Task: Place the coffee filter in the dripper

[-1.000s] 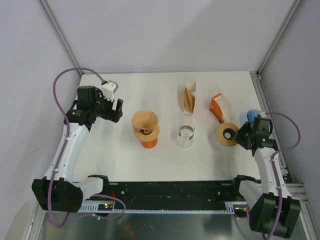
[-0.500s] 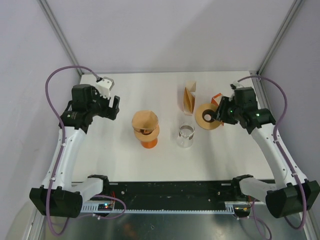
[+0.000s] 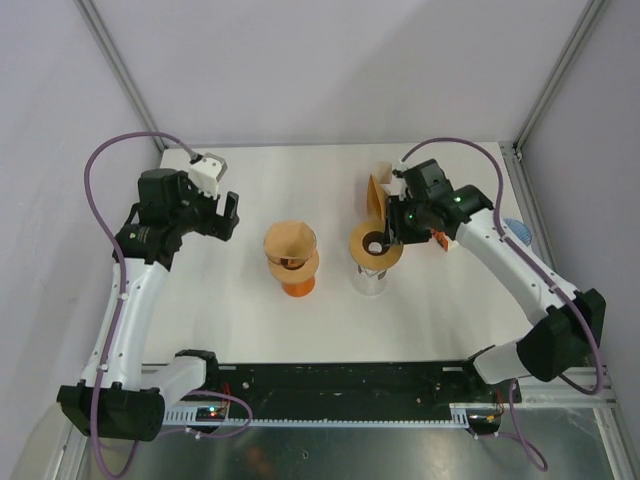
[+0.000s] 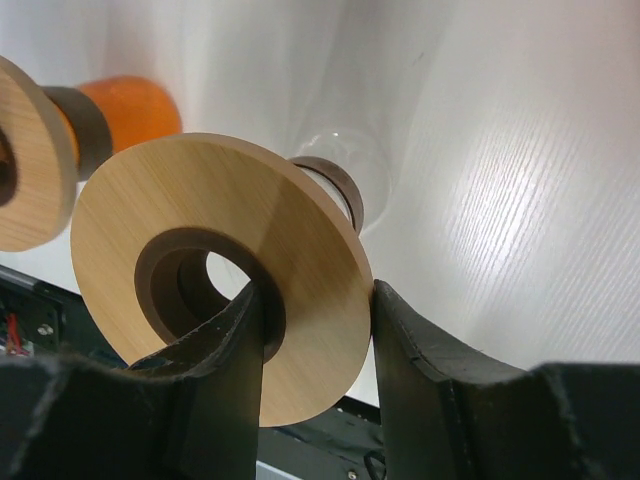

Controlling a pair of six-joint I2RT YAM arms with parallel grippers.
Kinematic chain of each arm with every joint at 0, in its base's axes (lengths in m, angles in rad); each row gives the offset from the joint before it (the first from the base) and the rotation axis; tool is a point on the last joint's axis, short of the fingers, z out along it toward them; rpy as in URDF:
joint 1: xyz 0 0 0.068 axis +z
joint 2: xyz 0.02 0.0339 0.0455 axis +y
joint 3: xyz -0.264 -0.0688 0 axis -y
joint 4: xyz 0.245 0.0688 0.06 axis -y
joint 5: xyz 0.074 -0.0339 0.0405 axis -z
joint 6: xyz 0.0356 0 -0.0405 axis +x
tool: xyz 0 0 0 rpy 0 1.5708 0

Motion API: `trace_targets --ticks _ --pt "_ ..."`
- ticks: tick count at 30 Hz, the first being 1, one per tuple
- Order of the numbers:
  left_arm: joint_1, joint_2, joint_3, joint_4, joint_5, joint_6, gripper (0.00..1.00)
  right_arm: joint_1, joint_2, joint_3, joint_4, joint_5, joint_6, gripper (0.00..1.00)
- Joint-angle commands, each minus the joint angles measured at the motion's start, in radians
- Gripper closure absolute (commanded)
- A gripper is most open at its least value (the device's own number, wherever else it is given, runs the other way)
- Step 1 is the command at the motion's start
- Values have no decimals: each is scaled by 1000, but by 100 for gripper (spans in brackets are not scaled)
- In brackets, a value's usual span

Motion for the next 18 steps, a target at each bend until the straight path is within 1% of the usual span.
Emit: trace_targets --ticks 1,10,18 --pt "4 -29 27 0 28 -5 10 23 40 45 -24 28 -30 100" --pt "4 -32 21 -2 38 -1 10 31 95 26 -4 45 -41 100" --pt "4 -32 19 -2 43 0 10 36 121 -18 35 40 -53 95"
